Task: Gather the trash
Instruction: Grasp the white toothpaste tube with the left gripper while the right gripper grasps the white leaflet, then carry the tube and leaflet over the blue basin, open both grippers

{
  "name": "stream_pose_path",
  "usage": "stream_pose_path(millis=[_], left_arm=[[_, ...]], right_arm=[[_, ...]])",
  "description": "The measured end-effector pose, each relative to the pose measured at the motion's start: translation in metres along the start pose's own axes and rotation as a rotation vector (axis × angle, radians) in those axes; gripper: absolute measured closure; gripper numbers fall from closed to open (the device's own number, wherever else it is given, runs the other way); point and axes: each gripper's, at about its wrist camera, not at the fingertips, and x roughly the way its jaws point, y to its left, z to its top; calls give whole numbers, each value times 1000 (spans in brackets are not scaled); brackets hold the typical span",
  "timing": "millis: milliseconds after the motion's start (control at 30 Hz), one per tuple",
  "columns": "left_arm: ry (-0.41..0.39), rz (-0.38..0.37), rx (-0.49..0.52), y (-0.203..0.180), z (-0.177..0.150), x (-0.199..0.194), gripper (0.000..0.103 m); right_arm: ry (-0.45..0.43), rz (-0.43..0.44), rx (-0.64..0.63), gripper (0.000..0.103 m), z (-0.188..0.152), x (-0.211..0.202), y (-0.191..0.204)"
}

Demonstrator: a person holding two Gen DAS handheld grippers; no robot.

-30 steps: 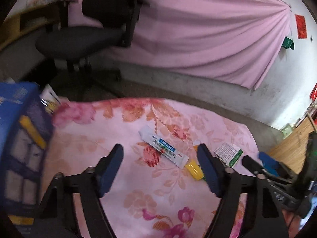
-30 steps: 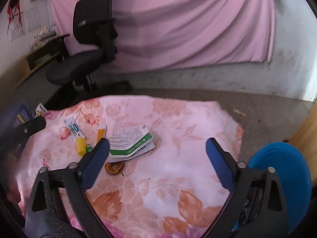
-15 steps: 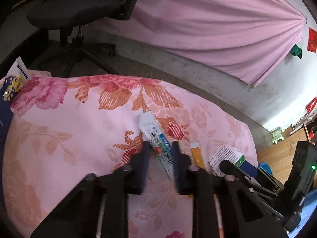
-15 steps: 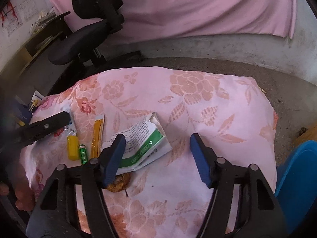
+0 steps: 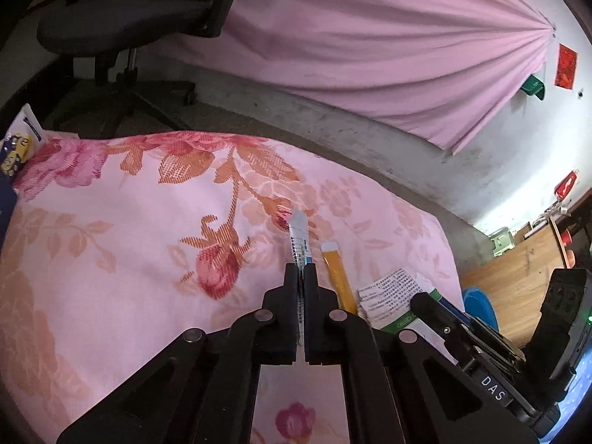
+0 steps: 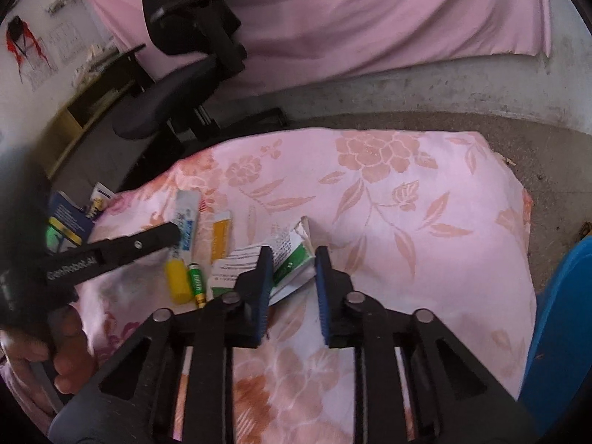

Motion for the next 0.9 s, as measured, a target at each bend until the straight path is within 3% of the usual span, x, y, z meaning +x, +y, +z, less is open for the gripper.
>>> stream_pose_path(millis=[367,667,900], left_arm=[[-189,15,19,-5,-25,-65,103],[-412,15,164,-46,-44,-130,103],[-581,-30,289,-95,-50,-174,103]], right_arm=[[-180,-63,-92,66,-29,-57,29],[-366,-97,-134,66,-50,-112,44],[-567,-102,-173,66,-54,-174,53]])
